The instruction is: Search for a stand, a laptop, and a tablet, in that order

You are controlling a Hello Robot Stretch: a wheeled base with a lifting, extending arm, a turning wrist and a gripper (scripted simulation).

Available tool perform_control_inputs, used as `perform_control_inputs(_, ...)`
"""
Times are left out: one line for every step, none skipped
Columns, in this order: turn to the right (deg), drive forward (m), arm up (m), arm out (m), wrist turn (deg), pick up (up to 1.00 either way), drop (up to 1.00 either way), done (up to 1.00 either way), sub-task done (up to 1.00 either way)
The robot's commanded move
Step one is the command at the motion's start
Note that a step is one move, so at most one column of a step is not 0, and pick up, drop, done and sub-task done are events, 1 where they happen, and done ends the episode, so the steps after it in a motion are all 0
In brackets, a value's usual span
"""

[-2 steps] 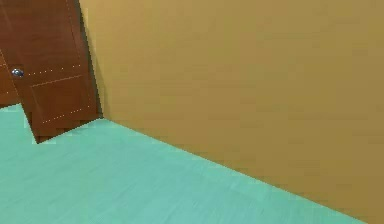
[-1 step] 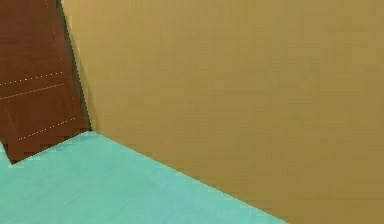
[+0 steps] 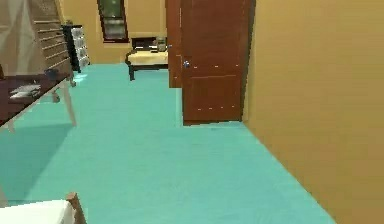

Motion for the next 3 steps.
perform_control_inputs(-12.0, 0.0, 0.0, 0.0, 0.0, 0.0, 0.0, 0.0, 0.0)
perform_control_inputs(0.0, 1.0, 0.0, 0.0, 0.0, 0.0, 0.0, 0.0, 0.0)
perform_control_inputs(0.0, 0.5, 0.0, 0.0, 0.0, 0.0, 0.0, 0.0, 0.0)
